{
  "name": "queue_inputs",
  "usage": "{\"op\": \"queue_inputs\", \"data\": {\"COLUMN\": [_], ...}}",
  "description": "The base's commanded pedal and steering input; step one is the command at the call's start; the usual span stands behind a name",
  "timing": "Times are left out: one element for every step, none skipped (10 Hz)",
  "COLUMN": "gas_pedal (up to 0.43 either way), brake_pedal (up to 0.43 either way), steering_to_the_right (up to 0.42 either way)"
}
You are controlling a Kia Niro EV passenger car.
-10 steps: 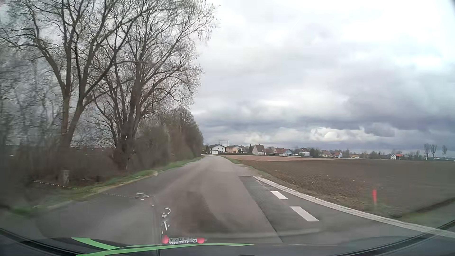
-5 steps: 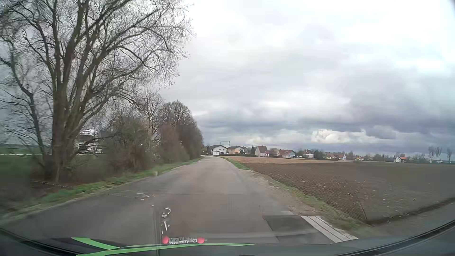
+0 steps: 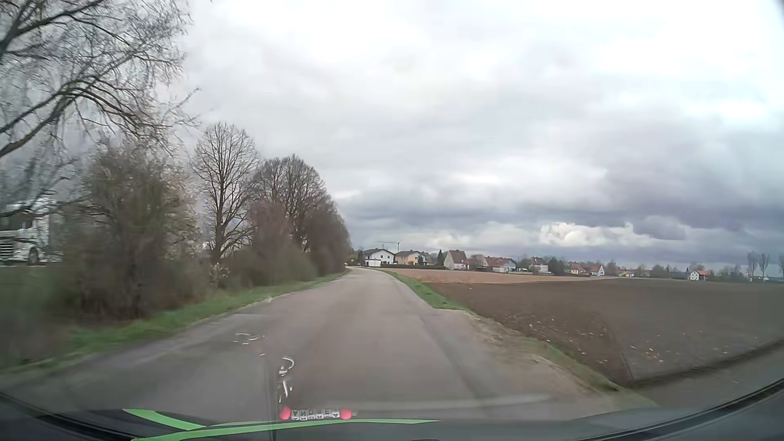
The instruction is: Follow the waypoints while adhering to traffic rules and regulations
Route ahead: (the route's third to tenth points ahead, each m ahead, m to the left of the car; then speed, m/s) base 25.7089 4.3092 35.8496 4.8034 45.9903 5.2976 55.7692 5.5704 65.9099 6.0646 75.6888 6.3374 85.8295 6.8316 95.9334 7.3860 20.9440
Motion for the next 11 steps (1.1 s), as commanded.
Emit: {"op": "queue_inputs", "data": {"gas_pedal": [0.189, 0.087, 0.0, 0.0, 0.0, 0.0, 0.0, 0.0, 0.0, 0.0, 0.0], "brake_pedal": [0.0, 0.0, 0.0, 0.0, 0.0, 0.0, 0.0, 0.0, 0.0, 0.0, 0.0], "steering_to_the_right": [0.0, 0.0, 0.0, 0.0, 0.0, 0.0, 0.0, 0.0, 0.0, 0.0, 0.0]}}
